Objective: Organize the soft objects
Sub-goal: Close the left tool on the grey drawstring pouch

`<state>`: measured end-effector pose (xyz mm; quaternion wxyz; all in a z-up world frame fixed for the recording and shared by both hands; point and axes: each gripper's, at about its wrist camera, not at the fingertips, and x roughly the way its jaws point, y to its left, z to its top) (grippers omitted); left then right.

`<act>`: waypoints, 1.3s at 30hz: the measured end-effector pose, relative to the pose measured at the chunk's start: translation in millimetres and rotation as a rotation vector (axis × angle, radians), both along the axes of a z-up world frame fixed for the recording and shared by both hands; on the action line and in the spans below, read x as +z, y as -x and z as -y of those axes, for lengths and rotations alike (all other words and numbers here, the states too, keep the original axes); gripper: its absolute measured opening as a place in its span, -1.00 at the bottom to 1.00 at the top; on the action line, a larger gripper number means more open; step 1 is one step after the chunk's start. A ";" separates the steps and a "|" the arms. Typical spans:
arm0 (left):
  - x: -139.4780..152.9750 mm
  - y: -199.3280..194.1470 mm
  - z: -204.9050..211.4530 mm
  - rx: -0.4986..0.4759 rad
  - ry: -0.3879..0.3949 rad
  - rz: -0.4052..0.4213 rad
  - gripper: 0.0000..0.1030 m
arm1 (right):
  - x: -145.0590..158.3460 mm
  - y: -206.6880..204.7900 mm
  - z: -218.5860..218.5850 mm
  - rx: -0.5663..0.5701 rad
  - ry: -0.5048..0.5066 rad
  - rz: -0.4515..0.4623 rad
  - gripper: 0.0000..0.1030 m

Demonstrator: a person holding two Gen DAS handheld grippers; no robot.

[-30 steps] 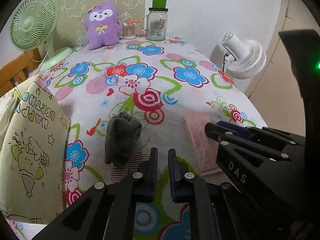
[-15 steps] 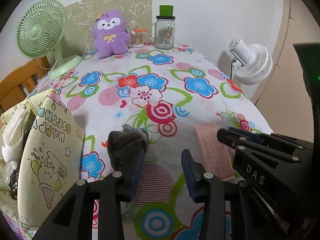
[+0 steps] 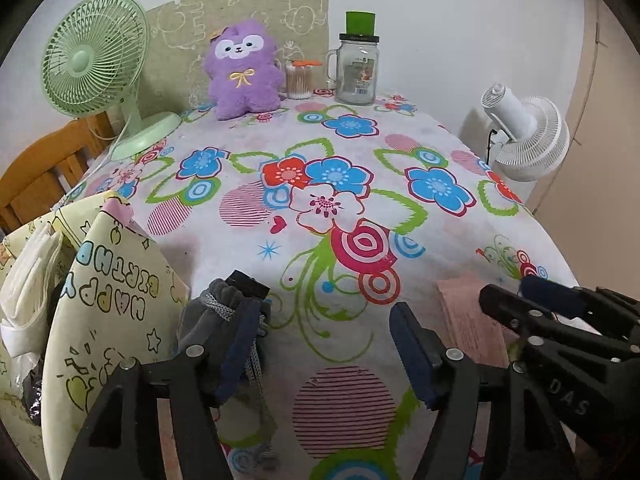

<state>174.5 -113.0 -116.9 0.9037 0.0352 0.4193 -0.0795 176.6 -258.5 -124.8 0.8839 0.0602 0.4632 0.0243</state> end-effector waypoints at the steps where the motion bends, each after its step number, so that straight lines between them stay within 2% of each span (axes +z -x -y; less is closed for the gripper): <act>1: -0.4 -0.6 -0.3 0.001 0.000 -0.001 0.37 | 0.7 0.0 1.2 -0.008 0.006 0.003 -0.01; 4: -1.1 4.1 -0.2 -0.003 -0.013 0.001 0.43 | 1.6 -1.8 2.9 -0.010 0.019 0.002 0.08; 6: -2.9 7.7 -1.4 -0.009 -0.010 -0.013 0.50 | 4.1 -1.8 4.0 -0.011 0.022 0.011 0.28; 7: -4.8 9.6 -1.3 -0.013 -0.005 -0.026 0.50 | 5.9 -1.3 4.1 -0.007 0.017 0.022 0.45; 8: -6.2 12.5 -0.5 -0.021 -0.002 -0.034 0.50 | 8.7 -0.1 3.3 -0.001 0.015 0.040 0.48; 14: -5.1 23.5 11.1 -0.063 -0.020 -0.021 0.50 | 14.8 0.1 -5.9 0.036 0.035 0.064 0.48; 27: 15.0 9.4 1.8 0.024 -0.067 0.052 0.64 | 22.4 -6.9 -11.4 0.059 0.028 0.065 0.48; 39: 2.5 -15.7 -11.4 0.066 -0.079 0.024 0.64 | 12.3 -25.7 -21.3 0.058 0.019 0.023 0.48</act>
